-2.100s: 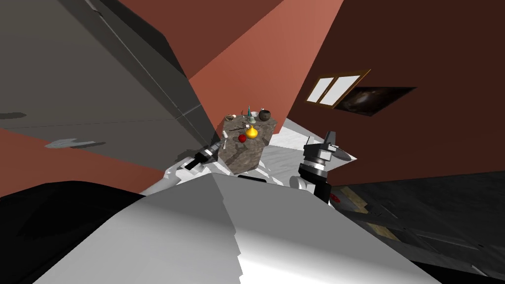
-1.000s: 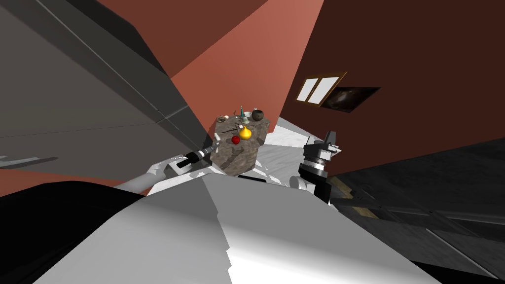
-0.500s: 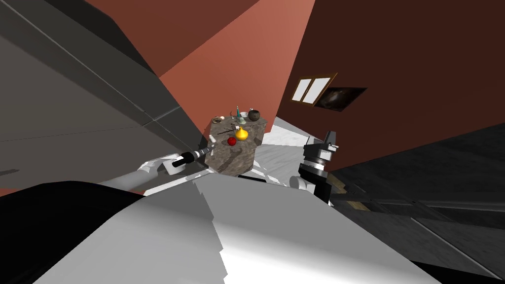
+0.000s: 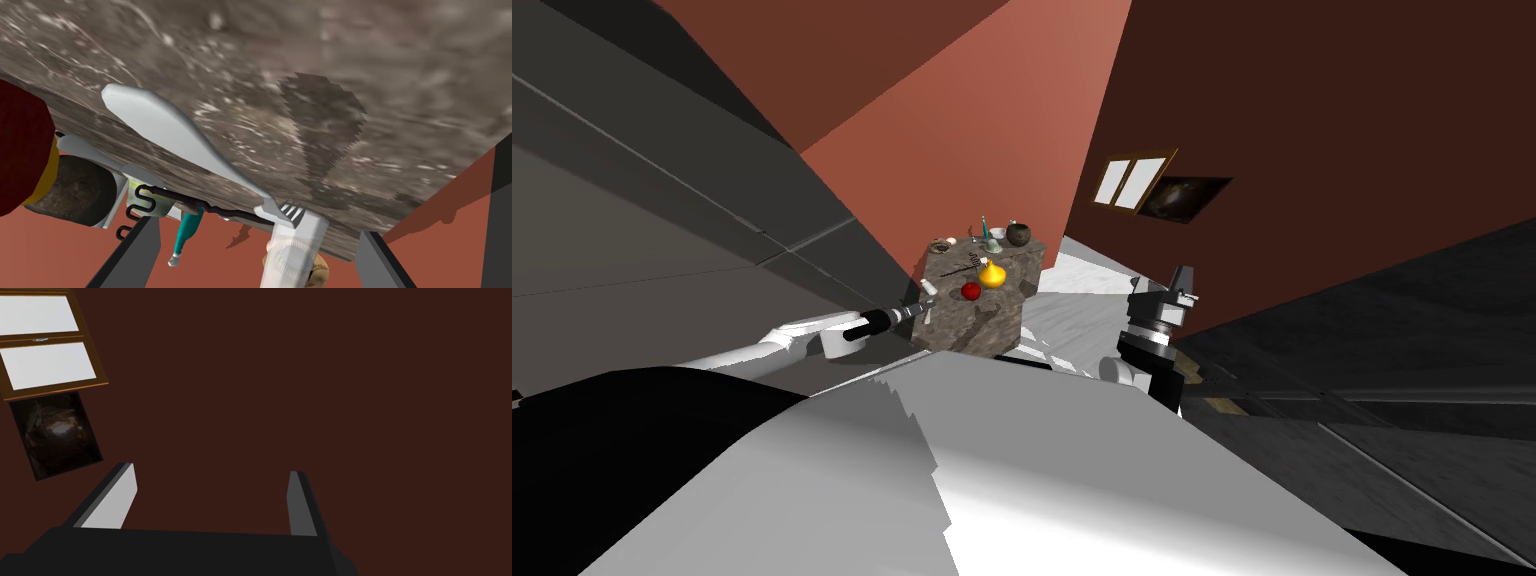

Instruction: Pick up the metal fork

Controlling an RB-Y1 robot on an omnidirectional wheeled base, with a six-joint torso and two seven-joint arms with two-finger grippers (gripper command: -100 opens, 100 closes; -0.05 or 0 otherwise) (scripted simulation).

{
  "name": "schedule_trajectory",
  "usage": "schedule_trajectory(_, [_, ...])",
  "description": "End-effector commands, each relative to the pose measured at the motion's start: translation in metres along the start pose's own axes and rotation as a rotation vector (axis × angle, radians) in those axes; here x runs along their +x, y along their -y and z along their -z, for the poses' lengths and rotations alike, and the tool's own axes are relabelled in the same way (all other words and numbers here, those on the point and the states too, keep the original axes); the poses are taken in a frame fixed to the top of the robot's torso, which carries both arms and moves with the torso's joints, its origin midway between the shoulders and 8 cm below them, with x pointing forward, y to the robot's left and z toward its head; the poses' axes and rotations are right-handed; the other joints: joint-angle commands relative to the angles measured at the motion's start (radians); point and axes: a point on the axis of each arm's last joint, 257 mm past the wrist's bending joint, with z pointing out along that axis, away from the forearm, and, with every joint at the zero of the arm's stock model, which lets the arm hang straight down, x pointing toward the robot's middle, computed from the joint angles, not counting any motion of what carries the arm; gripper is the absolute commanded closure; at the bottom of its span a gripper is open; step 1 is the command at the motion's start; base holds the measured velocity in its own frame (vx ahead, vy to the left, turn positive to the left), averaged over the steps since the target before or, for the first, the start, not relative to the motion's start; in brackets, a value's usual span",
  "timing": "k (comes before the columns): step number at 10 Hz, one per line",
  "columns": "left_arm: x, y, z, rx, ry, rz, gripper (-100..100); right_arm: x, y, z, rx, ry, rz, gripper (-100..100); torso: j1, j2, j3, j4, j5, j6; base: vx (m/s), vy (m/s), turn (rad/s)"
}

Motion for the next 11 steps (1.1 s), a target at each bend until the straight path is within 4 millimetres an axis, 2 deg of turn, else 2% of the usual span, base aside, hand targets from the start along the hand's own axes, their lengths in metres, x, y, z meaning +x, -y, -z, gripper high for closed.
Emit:
schedule_trajectory(1, [0.000,-0.016,0.001,-0.043,-0.015,-0.016,-100,0.000,0.000,0.000,0.000,0.000,0.000,0,0.000,0.000,0.000,0.000,0.000,0.000,0.053,-0.039,-0.072])
schedule_trajectory(2, [0.001,-0.025,0.004,-0.064,-0.023,-0.025,-100,0.000,0.000,0.000,0.000,0.000,0.000,0,0.000,0.000,0.000,0.000,0.000,0.000,0.044,-0.032,-0.068])
schedule_trajectory(3, [-0.001,-0.019,0.002,-0.049,-0.017,-0.020,-100,0.000,0.000,0.000,0.000,0.000,0.000,0,0.001,0.001,0.000,0.000,0.000,0.000,0.018,-0.012,-0.011])
schedule_trajectory(4, [-0.001,-0.021,0.002,-0.052,-0.018,-0.020,0,0.000,0.000,0.000,0.000,0.000,0.000,0,0.002,0.002,0.001,0.000,0.001,0.000,0.000,0.000,0.000])
schedule_trajectory(5, [-0.001,-0.035,0.004,-0.086,-0.002,0.011,-100,0.000,0.000,0.000,0.000,0.000,0.000,0,0.003,0.003,0.002,0.001,0.001,0.000,-0.063,0.021,-0.343])
schedule_trajectory(11, [0.001,-0.079,0.013,-0.191,0.037,0.106,-100,0.000,0.000,0.000,0.000,0.000,0.000,0,0.005,0.011,0.006,0.002,0.001,0.000,-0.108,0.024,-0.256])
